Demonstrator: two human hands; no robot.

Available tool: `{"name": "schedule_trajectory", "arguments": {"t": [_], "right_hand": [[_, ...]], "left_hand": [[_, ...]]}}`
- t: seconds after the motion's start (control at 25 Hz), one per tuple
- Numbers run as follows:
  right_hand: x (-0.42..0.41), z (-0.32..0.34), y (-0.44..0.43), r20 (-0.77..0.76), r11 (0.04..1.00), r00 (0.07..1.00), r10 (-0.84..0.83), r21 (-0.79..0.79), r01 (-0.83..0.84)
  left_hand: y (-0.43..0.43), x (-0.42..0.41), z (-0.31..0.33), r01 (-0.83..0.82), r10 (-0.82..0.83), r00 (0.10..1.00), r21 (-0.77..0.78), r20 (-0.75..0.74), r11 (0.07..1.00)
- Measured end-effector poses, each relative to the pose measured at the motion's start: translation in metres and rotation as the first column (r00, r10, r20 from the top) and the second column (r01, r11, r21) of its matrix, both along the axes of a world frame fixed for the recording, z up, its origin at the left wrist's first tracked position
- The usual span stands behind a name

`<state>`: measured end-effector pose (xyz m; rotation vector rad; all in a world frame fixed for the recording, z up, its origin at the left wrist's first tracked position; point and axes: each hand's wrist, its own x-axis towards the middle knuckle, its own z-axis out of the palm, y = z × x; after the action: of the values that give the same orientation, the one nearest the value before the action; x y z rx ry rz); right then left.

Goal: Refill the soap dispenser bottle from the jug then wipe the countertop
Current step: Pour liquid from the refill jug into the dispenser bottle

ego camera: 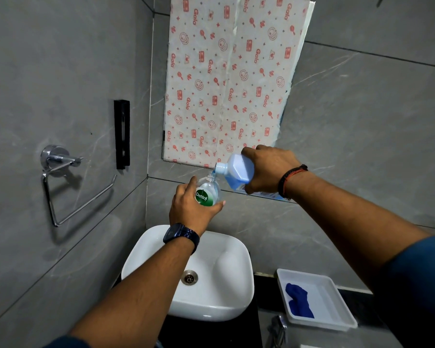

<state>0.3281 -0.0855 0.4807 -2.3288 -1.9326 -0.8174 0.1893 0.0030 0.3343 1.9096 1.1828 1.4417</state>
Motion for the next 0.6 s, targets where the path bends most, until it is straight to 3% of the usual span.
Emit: {"name": "schedule_trajectory", "arguments": {"t": [0.6], "right_hand": [[-0.0091,0.0061,0.0049,0.0,1.0,1.0,0.002,-0.028,-0.002]], "left_hand": [[0.0083,-0.0026,-0.0025,-0.043,0.043,0.999,0.02,0.008,0.999]]}}
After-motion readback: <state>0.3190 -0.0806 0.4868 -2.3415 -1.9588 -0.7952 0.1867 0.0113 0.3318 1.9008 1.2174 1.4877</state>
